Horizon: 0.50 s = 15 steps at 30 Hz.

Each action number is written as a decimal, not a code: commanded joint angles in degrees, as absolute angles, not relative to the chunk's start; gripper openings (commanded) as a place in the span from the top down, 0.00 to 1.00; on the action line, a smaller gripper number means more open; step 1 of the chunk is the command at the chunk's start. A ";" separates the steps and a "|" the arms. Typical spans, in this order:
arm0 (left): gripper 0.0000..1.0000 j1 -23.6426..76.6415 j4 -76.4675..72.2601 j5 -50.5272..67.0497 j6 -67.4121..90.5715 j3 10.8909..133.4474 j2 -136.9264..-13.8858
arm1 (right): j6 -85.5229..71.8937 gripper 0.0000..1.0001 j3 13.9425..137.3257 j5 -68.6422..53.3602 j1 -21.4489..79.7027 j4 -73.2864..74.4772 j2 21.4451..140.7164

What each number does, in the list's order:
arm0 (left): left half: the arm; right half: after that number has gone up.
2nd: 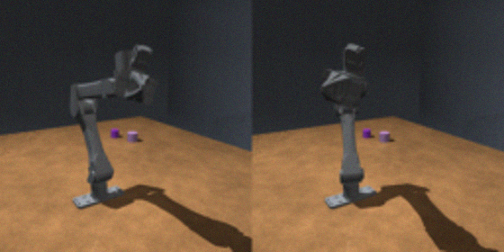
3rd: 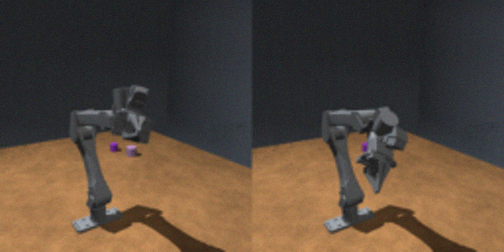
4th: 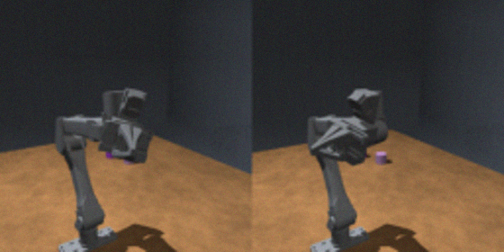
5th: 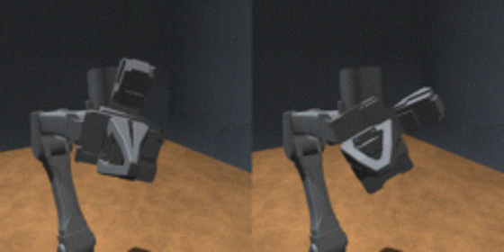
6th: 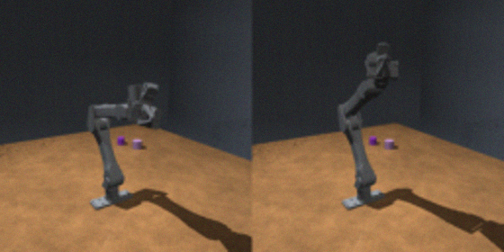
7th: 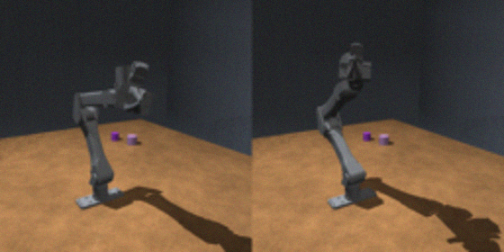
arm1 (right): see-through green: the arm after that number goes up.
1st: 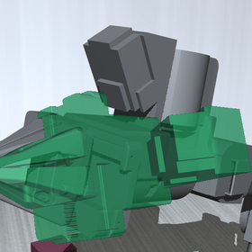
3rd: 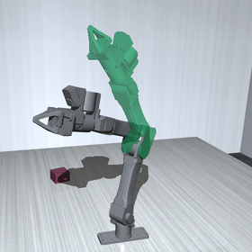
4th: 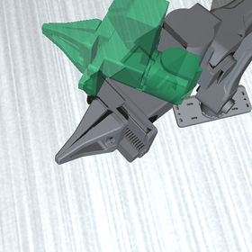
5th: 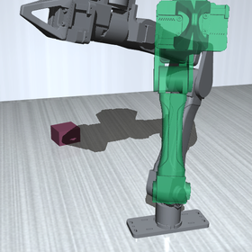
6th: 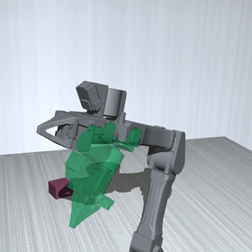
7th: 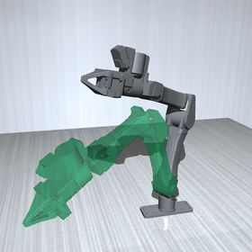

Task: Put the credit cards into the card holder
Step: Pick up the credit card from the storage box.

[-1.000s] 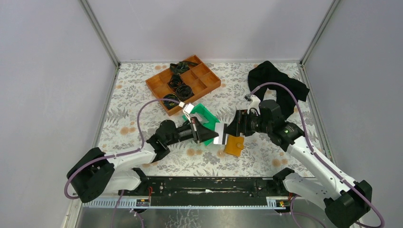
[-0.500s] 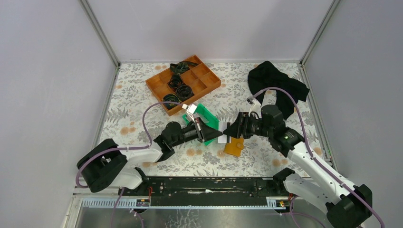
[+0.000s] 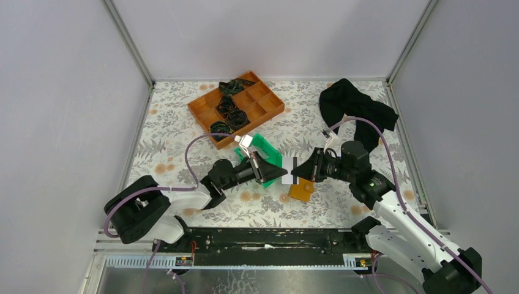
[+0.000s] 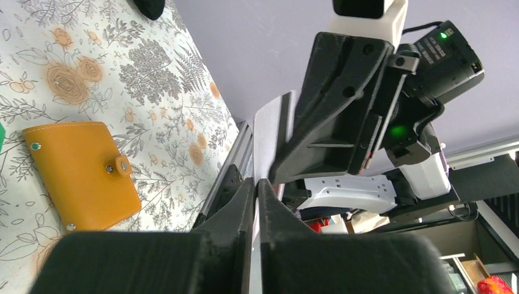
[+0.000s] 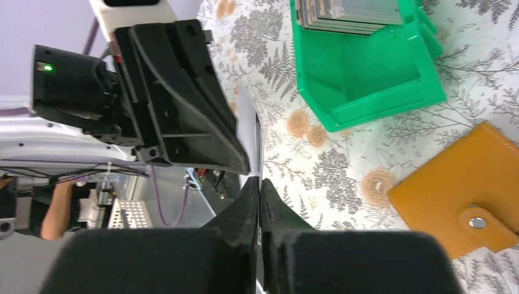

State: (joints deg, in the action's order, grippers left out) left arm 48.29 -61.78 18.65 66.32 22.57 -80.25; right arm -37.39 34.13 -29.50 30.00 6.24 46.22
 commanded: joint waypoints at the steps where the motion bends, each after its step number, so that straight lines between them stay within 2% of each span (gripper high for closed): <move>1: 0.80 48.63 -66.92 17.88 67.98 21.11 -81.34 | -38.69 1.00 34.26 -29.31 29.98 2.04 45.07; 3: 0.65 48.63 -64.98 16.09 68.11 20.46 -81.09 | -38.48 1.00 34.83 -28.71 29.97 3.70 44.70; 4: 0.63 48.62 -63.00 14.96 67.79 20.34 -80.46 | -38.06 1.00 35.40 -27.99 30.01 4.81 44.47; 9: 0.58 48.59 -49.26 8.22 64.53 20.23 -77.14 | -35.02 1.00 39.86 -23.74 29.99 13.70 44.26; 15: 0.58 52.72 -29.03 -1.16 56.85 25.88 -74.74 | -31.79 1.00 45.34 -14.25 30.04 26.22 46.83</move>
State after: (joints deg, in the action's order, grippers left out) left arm 49.45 -44.10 7.46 63.77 21.30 -76.12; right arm -35.14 40.16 -22.06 30.00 17.61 45.60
